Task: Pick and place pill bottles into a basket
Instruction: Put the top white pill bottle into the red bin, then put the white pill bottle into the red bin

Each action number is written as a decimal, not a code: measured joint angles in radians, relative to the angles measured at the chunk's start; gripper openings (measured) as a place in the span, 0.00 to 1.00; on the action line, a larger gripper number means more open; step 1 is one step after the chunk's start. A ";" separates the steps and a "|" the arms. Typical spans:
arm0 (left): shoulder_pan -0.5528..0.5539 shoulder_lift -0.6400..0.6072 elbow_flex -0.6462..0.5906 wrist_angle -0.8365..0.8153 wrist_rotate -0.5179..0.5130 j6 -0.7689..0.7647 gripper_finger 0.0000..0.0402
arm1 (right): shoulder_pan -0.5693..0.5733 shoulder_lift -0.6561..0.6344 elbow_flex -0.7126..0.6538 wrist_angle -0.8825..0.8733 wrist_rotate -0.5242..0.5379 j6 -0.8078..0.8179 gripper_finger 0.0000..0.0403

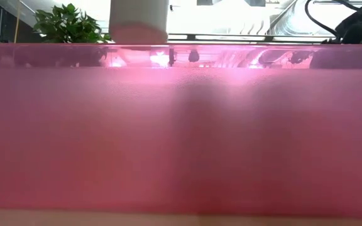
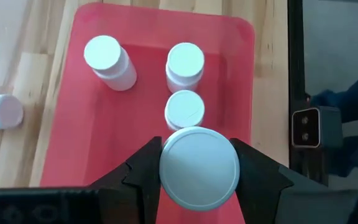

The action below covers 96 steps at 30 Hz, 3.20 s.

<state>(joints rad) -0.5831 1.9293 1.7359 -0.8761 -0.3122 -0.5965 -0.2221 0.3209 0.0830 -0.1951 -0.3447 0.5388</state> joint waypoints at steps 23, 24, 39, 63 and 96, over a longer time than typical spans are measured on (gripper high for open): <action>-0.001 0.063 -0.069 -0.080 0.018 -0.178 0.48 | 0.000 0.006 0.000 0.001 -0.008 -0.076 0.56; -0.001 0.060 -0.082 -0.061 0.017 -0.195 0.48 | 0.000 0.006 0.000 0.001 -0.008 -0.077 0.56; -0.001 0.060 -0.194 0.076 0.005 -0.274 0.48 | 0.000 0.006 0.000 0.001 -0.007 -0.095 0.56; -0.001 0.066 -0.235 0.154 -0.017 -0.335 0.48 | 0.000 0.006 0.000 0.001 -0.010 -0.095 0.56; -0.006 -0.013 -0.235 0.178 -0.004 -0.404 0.65 | 0.000 0.006 0.000 0.001 -0.011 -0.114 0.56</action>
<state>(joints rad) -0.5892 1.9159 1.5005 -0.6982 -0.3163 -1.0000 -0.2218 0.3271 0.0830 -0.1940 -0.3553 0.4252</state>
